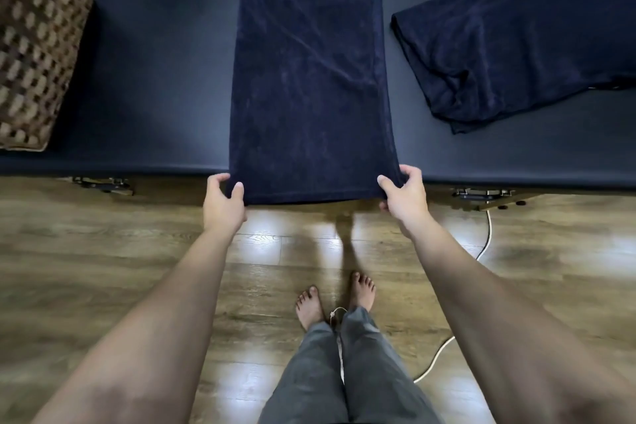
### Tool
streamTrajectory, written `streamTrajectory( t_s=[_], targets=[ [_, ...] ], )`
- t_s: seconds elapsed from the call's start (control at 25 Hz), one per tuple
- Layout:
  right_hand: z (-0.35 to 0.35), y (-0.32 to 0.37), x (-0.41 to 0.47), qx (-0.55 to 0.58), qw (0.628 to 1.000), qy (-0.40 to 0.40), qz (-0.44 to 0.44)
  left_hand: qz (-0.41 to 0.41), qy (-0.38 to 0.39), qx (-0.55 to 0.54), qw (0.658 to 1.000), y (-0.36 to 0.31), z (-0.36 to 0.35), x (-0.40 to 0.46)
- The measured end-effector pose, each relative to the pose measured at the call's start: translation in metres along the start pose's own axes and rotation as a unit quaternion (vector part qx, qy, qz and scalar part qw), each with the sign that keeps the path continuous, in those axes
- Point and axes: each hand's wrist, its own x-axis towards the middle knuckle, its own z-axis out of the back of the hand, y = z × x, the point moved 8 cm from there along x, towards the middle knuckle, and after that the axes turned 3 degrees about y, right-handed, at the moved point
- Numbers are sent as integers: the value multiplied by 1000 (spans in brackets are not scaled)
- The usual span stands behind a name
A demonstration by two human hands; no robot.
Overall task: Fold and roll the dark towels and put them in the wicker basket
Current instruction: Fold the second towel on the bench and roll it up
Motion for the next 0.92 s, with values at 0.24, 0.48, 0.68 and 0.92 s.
streamTrajectory(
  t_s=[0.24,0.48,0.68,0.92],
  targets=[
    [1,5,-20,56,998,-19,12,-11,18,-133,991,-4,7,-7],
    [-4,21,-20,193,980,47,27,63,100,-310,943,-9,14,-5],
    [-5,26,-21,214,968,128,-21,91,213,-354,906,-14,20,-10],
    [-4,31,-15,137,979,147,43,43,222,-272,935,-16,16,-7]
  ],
)
